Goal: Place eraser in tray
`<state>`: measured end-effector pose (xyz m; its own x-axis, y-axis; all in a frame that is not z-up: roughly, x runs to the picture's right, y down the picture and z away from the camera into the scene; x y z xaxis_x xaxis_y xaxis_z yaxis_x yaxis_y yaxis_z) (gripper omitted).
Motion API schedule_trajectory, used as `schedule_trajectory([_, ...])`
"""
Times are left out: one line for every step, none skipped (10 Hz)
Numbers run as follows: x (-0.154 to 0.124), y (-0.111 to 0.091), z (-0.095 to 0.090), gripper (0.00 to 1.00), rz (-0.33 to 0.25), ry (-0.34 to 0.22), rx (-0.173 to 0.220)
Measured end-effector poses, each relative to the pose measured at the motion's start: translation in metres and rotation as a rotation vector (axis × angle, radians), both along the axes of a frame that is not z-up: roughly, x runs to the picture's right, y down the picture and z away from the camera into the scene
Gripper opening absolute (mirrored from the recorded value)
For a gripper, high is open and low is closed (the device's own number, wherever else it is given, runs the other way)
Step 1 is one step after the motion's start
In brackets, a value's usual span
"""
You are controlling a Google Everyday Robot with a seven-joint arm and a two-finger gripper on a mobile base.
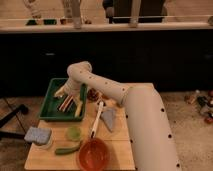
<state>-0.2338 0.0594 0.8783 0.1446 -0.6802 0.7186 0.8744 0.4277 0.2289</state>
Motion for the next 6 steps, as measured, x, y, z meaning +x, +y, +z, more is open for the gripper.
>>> schedule_trajectory([0.0005,0.0002,-0.0002,0.8,-0.002,0.0,0.004])
schedule_trajectory([0.0008,-0.0003,-0.0011,0.8,0.0,0.002,0.008])
schedule_trajectory([0.0018,-0.0006,-0.0015,0.8,0.004,0.005,0.011])
schedule_trajectory([0.0029,-0.0007,-0.002,0.8,0.01,0.009,0.014])
schedule_trajectory([0.0036,-0.001,-0.0029,0.8,0.015,0.012,0.019])
schedule_trajectory([0.0049,-0.0015,-0.0034,0.8,0.023,0.016,0.025])
